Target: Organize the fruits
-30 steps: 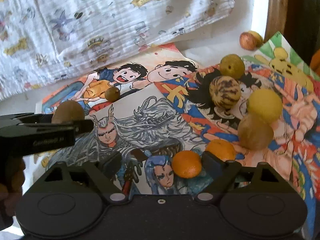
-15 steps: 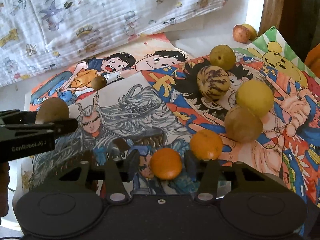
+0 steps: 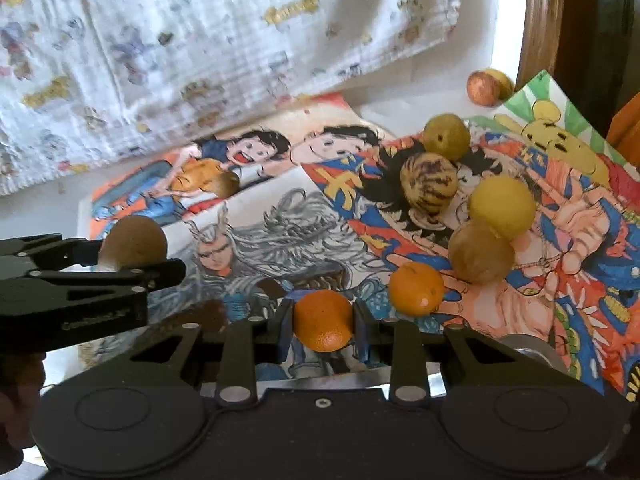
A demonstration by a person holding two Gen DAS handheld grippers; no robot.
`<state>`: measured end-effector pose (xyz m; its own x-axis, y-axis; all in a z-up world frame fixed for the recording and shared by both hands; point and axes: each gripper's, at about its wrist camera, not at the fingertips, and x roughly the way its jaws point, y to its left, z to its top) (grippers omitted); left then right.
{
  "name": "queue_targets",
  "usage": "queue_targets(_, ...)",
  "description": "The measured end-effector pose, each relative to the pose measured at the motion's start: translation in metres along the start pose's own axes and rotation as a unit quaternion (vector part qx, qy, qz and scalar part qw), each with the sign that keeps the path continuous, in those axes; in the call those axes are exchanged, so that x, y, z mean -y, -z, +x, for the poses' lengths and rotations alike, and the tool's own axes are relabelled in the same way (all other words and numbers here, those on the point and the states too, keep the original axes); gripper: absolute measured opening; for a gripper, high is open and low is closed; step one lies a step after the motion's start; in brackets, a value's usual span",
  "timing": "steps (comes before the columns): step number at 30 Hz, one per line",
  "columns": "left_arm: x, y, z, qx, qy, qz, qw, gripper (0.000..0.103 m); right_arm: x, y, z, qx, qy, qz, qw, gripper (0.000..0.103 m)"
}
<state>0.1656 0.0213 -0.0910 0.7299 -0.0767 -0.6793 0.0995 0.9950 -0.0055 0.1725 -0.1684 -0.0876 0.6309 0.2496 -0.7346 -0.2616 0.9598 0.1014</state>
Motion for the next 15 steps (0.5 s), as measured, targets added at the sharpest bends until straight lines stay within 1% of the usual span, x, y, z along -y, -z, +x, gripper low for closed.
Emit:
queue_targets(4,0.008,-0.002,-0.02,0.018,-0.003,0.005,0.9998,0.063,-0.001,0.001,-0.027,0.025,-0.003,0.002,1.0,0.033)
queue_targets(10,0.024,-0.002,-0.059,0.051,-0.001,0.015,0.9986,0.063,-0.004,0.009,-0.079,0.069,-0.005,0.002,0.998,0.033)
queue_targets(15,0.042,0.0,-0.106,0.083,0.002,0.023,0.9963,0.063,-0.006,0.017,-0.132,0.108,-0.005,0.001,0.994,0.033)
